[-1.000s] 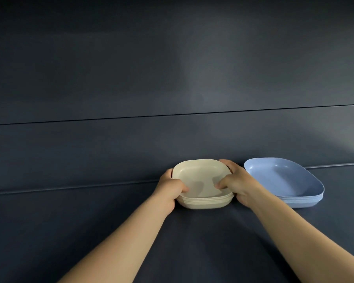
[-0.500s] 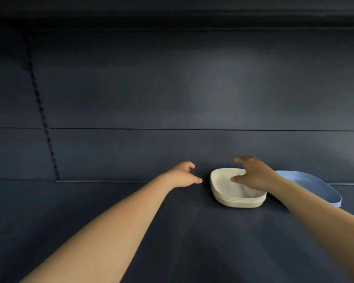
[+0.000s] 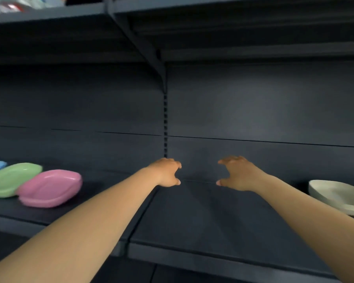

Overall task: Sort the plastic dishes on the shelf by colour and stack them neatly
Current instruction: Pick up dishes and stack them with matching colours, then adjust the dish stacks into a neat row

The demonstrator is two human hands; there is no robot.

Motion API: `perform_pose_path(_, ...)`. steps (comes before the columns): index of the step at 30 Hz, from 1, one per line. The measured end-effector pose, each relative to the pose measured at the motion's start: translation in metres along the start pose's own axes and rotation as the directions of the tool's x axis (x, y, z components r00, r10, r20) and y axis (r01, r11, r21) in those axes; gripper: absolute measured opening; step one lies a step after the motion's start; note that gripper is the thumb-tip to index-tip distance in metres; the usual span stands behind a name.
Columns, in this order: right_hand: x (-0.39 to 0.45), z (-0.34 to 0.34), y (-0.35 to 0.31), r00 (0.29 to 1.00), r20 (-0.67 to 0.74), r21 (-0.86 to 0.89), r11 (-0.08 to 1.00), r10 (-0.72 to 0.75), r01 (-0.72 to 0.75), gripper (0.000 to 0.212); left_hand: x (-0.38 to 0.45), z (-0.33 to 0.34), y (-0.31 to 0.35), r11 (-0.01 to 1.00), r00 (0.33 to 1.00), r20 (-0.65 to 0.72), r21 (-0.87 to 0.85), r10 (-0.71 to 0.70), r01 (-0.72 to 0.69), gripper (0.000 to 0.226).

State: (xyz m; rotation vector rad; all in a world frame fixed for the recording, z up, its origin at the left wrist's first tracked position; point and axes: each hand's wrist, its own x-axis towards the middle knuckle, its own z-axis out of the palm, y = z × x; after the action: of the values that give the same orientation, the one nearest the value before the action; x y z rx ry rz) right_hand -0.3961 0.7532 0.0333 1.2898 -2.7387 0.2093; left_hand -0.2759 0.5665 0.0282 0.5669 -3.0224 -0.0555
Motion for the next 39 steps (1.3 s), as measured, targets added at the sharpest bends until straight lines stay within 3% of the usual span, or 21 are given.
perform_pose_path(9, 0.040, 0.026, -0.200, 0.990, 0.043, 0.071, 0.989, -0.133, 0.130, 0.071, -0.091, -0.016, -0.206, 0.982, 0.982, -0.031, 0.003, -0.188, 0.189, 0.061)
perform_pose_path(14, 0.076, 0.042, -0.266, 0.982, 0.067, 0.123, 0.979, -0.174, 0.165, 0.071, -0.100, -0.013, -0.289, 0.964, 0.964, -0.042, -0.050, -0.264, 0.262, 0.061)
perform_pose_path(21, 0.140, 0.098, -0.339, 0.974, 0.100, 0.374, 0.915, -0.201, 0.150, 0.069, -0.083, 0.016, -0.380, 0.945, 0.955, -0.012, -0.154, -0.296, 0.290, 0.065)
perform_pose_path(33, 0.193, 0.154, -0.412, 0.969, 0.197, 0.543, 0.840, -0.147, 0.017, 0.074, -0.047, 0.070, -0.432, 0.897, 0.973, -0.004, -0.389, -0.229, 0.210, 0.065)
perform_pose_path(36, 0.193, 0.160, -0.413, 0.969, 0.245, 0.608, 0.785, -0.042, -0.120, 0.076, -0.047, 0.082, -0.435, 0.818, 0.958, -0.012, -0.524, -0.286, 0.238, 0.065)
perform_pose_path(39, 0.194, 0.165, -0.413, 0.943, 0.331, 0.679, 0.688, 0.026, -0.257, 0.056, -0.047, 0.086, -0.437, 0.728, 0.946, 0.008, -0.636, -0.325, 0.256, 0.065)
